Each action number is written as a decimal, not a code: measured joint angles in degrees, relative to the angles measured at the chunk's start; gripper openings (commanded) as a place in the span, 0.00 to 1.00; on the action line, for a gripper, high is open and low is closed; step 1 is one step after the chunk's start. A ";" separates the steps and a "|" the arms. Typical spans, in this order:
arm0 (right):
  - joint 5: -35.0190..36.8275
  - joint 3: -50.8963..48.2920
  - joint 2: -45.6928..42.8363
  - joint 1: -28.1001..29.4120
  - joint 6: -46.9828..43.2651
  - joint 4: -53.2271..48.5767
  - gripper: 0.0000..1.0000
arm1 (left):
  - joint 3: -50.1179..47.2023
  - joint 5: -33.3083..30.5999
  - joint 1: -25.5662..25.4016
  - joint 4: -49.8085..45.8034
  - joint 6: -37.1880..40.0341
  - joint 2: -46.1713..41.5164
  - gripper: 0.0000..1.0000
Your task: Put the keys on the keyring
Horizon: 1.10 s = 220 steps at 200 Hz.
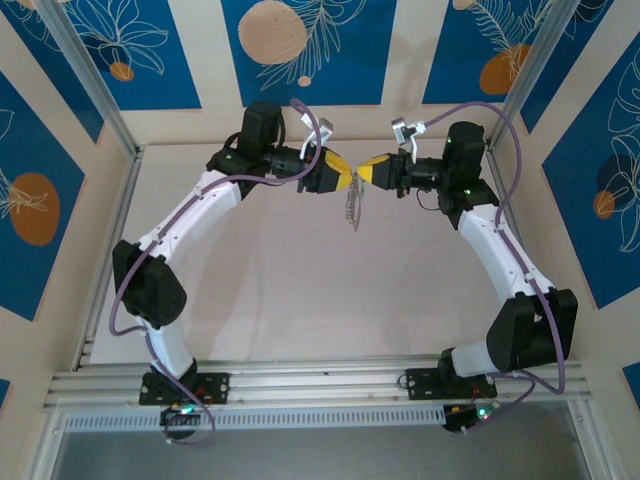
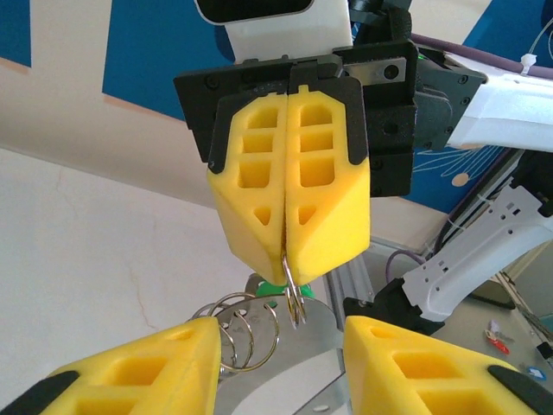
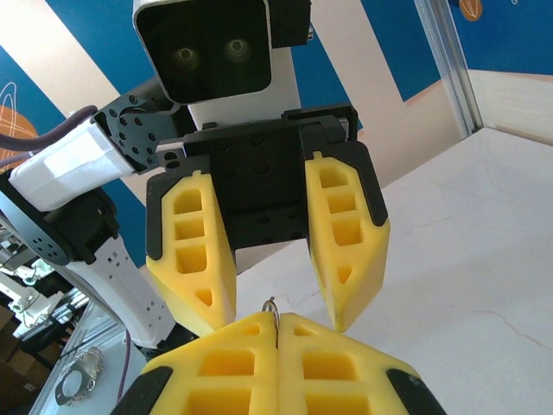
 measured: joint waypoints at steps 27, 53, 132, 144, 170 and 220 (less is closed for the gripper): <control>0.00 0.00 0.02 0.22 0.00 -0.13 0.00 | 0.55 0.04 0.00 0.07 -0.02 0.00 0.40; 0.00 0.00 0.02 0.24 0.00 -0.13 0.00 | 0.63 0.04 -0.02 0.33 -0.22 0.00 0.36; -0.02 0.00 0.02 0.61 0.00 -0.15 0.00 | 0.66 0.44 -0.02 2.69 -1.81 0.28 0.27; -0.02 0.00 0.02 0.61 0.00 -0.13 0.00 | 0.72 0.46 -0.13 3.06 -1.97 0.55 0.27; 0.00 0.00 0.02 0.61 0.00 -0.15 0.00 | 0.74 0.70 -0.24 3.28 -2.16 1.11 0.28; 0.02 0.00 0.02 0.61 -0.22 -0.15 0.00 | 0.76 1.49 -0.79 4.59 -3.23 1.62 0.22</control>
